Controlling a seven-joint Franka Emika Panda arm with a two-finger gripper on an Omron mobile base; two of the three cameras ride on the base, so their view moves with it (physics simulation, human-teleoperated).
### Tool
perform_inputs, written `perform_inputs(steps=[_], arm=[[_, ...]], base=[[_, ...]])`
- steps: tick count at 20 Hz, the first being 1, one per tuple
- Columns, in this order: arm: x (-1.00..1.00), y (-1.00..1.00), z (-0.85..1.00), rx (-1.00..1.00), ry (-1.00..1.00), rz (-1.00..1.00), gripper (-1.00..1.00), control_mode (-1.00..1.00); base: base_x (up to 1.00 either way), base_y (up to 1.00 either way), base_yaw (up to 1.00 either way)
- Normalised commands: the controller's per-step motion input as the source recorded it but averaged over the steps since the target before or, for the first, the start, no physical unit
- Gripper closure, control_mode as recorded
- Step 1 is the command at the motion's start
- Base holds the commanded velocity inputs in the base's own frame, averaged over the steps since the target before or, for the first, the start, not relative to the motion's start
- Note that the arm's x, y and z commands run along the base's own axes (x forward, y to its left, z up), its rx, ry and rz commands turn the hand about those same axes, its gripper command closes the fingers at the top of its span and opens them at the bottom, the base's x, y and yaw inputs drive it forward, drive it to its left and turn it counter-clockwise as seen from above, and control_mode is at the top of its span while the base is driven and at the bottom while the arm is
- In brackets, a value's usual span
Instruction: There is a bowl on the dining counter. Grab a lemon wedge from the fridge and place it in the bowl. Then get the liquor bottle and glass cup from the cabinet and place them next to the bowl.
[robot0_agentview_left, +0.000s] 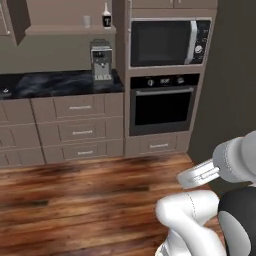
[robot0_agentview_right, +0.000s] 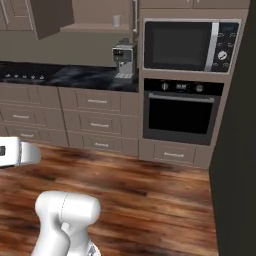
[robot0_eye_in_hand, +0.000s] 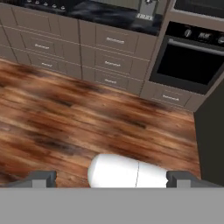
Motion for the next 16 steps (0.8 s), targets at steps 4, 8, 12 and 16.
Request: perform_inputs(steps=[4, 8, 12, 16], arm=[[0.0, 0.0, 0.0, 0.0, 0.0, 0.0, -1.0, 1.0], [0.0, 0.0, 0.0, 0.0, 0.0, 0.0, -1.0, 1.0], [0.0, 0.0, 0.0, 0.0, 0.0, 0.0, -1.0, 1.0], [0.0, 0.0, 0.0, 0.0, 0.0, 0.0, -1.0, 1.0]], base=[[1.0, 0.13, -0.07], [1.0, 0.41, -0.03], [1.0, 0.55, -0.03], [1.0, 0.62, -0.06]])
